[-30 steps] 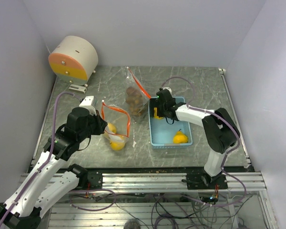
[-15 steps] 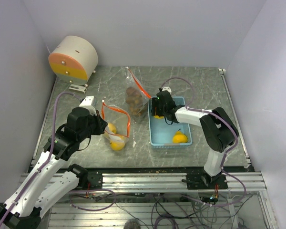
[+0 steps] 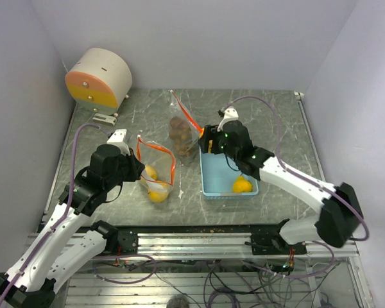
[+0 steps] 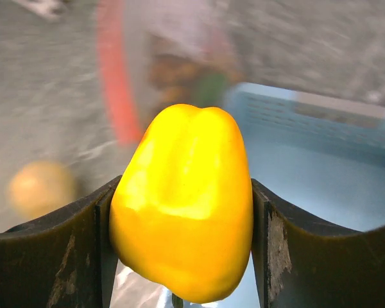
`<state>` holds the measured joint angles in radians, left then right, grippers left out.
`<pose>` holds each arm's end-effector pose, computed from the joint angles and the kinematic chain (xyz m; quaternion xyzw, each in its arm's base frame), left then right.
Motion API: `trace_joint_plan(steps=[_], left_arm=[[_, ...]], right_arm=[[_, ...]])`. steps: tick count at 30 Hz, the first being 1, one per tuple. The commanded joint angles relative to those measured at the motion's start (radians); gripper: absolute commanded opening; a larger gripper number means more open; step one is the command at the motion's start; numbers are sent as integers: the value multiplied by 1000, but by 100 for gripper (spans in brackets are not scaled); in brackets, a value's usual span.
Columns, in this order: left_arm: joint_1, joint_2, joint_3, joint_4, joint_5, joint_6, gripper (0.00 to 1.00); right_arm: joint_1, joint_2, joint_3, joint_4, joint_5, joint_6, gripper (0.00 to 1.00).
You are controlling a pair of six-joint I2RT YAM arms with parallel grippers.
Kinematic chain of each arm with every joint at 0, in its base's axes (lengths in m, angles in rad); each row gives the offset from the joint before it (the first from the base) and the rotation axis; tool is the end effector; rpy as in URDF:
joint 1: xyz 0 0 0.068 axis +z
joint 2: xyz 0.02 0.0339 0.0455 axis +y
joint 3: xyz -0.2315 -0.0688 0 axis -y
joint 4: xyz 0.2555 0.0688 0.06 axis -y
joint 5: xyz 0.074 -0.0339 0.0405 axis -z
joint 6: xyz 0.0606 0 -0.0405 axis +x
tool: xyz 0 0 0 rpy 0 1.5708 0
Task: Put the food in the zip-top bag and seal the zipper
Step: Pick up the fake vegetable from the bin, then place the fake vegetable in the zipper food storage bag.
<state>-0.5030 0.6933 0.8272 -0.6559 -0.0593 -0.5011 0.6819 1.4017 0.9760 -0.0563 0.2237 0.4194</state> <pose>0.1802 -0.0951 0.2880 -0.0140 0.8653 -0.2183 0.4511 0.2852 0.2142 0.2291 -0.0539 0.8503 0.1879 0.4885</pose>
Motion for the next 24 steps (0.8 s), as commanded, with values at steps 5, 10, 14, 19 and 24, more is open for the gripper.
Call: trace_joint_plan(steps=[5,10,14,19,24], left_arm=[[-3,-16,-16,24,14,3,7],[-3,-25,-19,25,23,-4,7],[-3,-26,-14,25,30,-1,7],[-3,-26,-4,24,32,4,7],[-2,-37,8,5,26,12,7]], right_arm=[[229,-163,19,173,-379,-27,42],[259,-121,84,293,-503,9,42],[274,-47,123,328,-547,28,43],[305,56,199,286,-524,17,47],[328,111,255,176,-407,-20,56]])
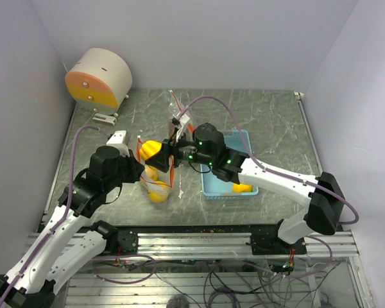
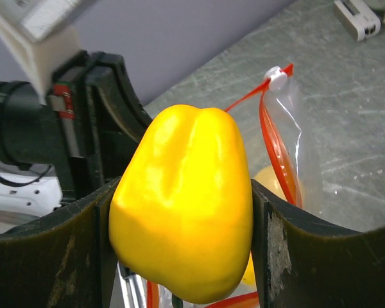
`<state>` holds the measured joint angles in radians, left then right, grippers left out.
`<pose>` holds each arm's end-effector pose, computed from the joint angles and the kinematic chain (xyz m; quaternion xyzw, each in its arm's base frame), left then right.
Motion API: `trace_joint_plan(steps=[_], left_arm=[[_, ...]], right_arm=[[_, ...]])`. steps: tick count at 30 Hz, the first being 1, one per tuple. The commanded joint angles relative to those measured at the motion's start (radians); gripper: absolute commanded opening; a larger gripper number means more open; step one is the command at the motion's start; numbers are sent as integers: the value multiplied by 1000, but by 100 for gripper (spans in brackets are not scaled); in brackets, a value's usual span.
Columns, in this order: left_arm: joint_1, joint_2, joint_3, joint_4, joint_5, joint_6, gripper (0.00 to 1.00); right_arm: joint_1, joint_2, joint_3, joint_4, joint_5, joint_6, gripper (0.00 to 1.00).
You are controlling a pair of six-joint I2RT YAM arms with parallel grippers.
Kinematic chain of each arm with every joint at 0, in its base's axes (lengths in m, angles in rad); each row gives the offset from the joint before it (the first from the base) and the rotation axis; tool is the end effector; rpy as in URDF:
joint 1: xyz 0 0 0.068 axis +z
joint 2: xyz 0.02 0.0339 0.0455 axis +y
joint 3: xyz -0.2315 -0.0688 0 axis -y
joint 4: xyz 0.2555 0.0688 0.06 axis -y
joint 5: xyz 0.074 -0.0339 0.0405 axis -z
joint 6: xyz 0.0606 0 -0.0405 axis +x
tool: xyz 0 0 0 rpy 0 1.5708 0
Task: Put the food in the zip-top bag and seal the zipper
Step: Place the fake vegetable in the zipper food storage bag.
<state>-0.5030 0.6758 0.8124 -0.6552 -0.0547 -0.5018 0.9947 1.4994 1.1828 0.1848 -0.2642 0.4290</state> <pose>0.1778 -0.0941 0.2859 -0.0132 0.8645 -0.2210 0.4513 0.2026 0.3410 0.3045 -0.2914 0.6917 0.5017 0.4299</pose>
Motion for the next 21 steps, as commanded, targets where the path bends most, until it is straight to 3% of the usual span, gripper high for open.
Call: trace_joint_plan(steps=[1,7,15,21], left_arm=[[-2,-24,25,1,19,14,7],[-2,-29,37,-9,18,18,7],[-3,-33,41,-14,19,19,7],[-3,-42,32,-6,30,18,7]], right_arm=[[15,12,43,-77,107,-31,61],[15,8,43,-153,236,-47,99],[15,-105,22,-193,325,-75,100],[14,-202,1,-451,587,-3,100]])
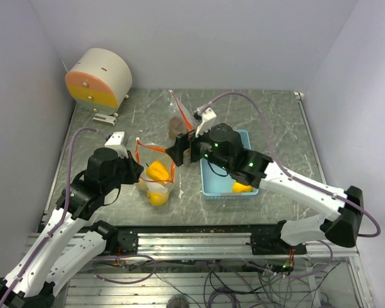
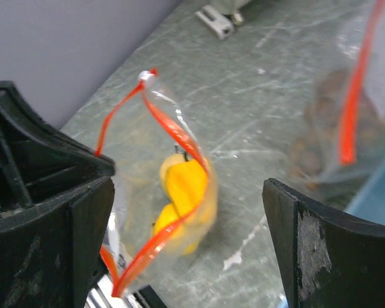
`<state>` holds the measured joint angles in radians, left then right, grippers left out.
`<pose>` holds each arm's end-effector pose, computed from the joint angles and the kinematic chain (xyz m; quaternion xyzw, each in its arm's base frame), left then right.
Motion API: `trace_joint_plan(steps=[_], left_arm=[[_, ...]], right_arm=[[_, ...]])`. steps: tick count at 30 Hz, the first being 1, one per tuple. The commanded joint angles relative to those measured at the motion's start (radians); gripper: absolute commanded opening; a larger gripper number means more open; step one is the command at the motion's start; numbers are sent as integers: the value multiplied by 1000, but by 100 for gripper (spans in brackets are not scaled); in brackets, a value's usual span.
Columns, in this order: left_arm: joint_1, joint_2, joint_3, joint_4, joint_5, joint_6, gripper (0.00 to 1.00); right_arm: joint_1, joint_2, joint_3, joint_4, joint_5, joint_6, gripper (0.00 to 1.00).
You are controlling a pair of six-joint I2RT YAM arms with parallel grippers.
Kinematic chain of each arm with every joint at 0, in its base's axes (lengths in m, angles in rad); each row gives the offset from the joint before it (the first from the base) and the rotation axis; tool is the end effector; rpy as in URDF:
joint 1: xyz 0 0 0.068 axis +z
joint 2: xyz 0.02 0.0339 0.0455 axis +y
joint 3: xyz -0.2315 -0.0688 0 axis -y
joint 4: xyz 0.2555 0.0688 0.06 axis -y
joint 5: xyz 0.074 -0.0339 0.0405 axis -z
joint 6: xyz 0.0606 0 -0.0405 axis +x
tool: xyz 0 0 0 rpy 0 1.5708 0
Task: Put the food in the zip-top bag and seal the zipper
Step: Place the fake vegetable in the zipper food storage bag, then pick up the fake fruit from the bin.
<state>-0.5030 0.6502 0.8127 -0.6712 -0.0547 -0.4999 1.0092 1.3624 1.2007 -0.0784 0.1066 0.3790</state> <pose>0.1730 -0.0914 0.2887 -0.0125 0.8620 -0.2227 0.4553 0.1995 0.3049 0.3261 -0.2122 0.7571 0.3621 0.5006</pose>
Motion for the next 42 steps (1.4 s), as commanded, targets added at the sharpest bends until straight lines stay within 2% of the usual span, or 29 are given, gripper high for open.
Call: trace_joint_plan(steps=[1,5,9,11,16,19,23,32,35,39,42], left_arm=[[-3,-18,31,10,31,17,7],[-2,-24,34,20,39,22,7],[-3,-22,36,39,51,27,7],[-2,-18,37,38,57,31,7],[-2,-28,34,29,62,41,7],[-2,-40,29,31,58,40,7],[-3,-47,31,22,59,43,7],[-2,-56,14,19,45,41,7],[-2,-49,16,16,46,40,7],[-2,-52,14,17,44,33,7],[-3,-55,11,18,43,27,7]], right_arm=[[-2,-84,-36,-237,275,75,100],[-60,-124,-109,-448,413,205,100],[-233,-113,-214,-510,270,249,100],[-273,-122,-274,-512,259,266,100],[-309,-119,-335,-570,263,330,100],[-315,-69,-353,-591,234,352,100],[-317,11,-356,-624,268,389,100],[-317,68,-389,-571,243,391,100],[-317,63,-409,-542,206,377,95],[-317,46,-428,-510,168,360,84],[-317,29,-433,-484,148,350,65]])
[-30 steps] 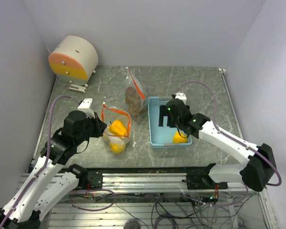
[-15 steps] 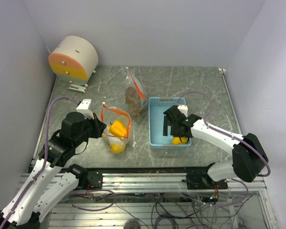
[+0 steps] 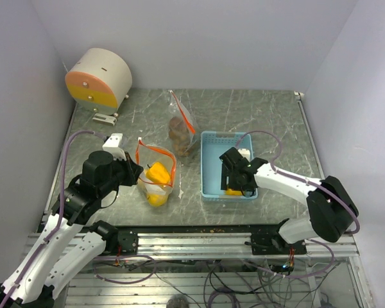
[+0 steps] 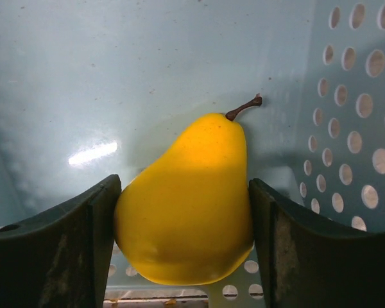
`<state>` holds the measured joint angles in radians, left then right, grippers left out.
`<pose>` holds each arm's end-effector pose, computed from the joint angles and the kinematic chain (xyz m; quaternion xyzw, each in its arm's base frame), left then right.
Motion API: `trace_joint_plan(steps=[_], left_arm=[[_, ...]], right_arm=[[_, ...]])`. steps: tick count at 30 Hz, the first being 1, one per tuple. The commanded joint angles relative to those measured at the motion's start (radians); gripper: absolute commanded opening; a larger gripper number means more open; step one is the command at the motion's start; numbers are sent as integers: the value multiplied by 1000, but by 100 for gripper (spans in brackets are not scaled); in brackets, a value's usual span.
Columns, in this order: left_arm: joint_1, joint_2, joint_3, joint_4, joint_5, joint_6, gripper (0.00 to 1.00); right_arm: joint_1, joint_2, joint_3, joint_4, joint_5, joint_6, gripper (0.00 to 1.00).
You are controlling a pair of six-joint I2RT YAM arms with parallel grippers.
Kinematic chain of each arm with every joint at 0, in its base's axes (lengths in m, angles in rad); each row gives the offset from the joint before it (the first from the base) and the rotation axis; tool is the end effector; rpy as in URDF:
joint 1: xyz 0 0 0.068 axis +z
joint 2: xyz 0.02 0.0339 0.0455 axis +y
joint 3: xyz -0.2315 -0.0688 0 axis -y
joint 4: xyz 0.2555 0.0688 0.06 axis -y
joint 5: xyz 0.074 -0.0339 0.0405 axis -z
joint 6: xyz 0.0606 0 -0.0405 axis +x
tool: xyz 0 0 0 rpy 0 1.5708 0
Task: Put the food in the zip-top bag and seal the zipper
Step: Pick up the fake fruit from the bin, then place the fake fruit in the zipper food storage bag.
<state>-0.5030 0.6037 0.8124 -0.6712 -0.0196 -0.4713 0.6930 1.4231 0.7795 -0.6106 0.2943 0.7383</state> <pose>0.1648 -0.0893 0.2965 0.0083 0.8503 -0.2390 0.4689 0.2170 0.1573 0.1117 0.0452 0.9761 -0.0070 0.2127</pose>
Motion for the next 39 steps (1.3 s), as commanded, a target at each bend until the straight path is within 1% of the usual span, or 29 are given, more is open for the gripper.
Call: trace_joint_plan(steps=[1,4,5,6,11,12,14,18,20,21,24,26,29,31,34,39], left_arm=[[-2,-9,10,16,7,-4,7],[-2,-7,8,15,3,-6,7],[-2,-5,8,16,0,-6,7],[-2,-4,7,16,-1,-6,7],[-2,9,13,16,-3,-5,7],[-3,13,15,16,-5,-5,7],[-2,19,19,15,-7,-3,7],[-2,28,24,13,-8,0,7],[-2,31,20,16,-9,-2,7],[-2,31,18,16,-9,-4,7],[-2,31,14,15,-10,-7,7],[-2,29,15,15,-11,-9,7],[-3,31,24,14,-9,-12,7],[-2,34,33,11,-7,-10,7],[-2,39,46,5,-9,-5,7],[-3,44,62,-3,-17,9,7]], right_arm=[[0,-38,-13,58,-48,-13,59],[-1,-52,-2,79,-57,-31,42],[0,-56,12,77,-51,-36,38],[0,-63,28,73,-41,-42,36],[-1,-150,134,63,-11,-109,33],[0,-178,151,72,-30,-128,32],[5,-248,174,127,-125,-159,30],[39,-333,202,292,-337,-189,30],[81,-336,215,393,-445,-192,30],[113,-327,251,442,-489,-197,30],[221,-271,341,533,-519,-250,30],[258,-217,386,573,-530,-264,30],[264,-144,408,686,-592,-240,31],[265,-100,416,731,-593,-227,31],[266,-29,441,753,-610,-226,32],[272,79,465,754,-626,-217,40]])
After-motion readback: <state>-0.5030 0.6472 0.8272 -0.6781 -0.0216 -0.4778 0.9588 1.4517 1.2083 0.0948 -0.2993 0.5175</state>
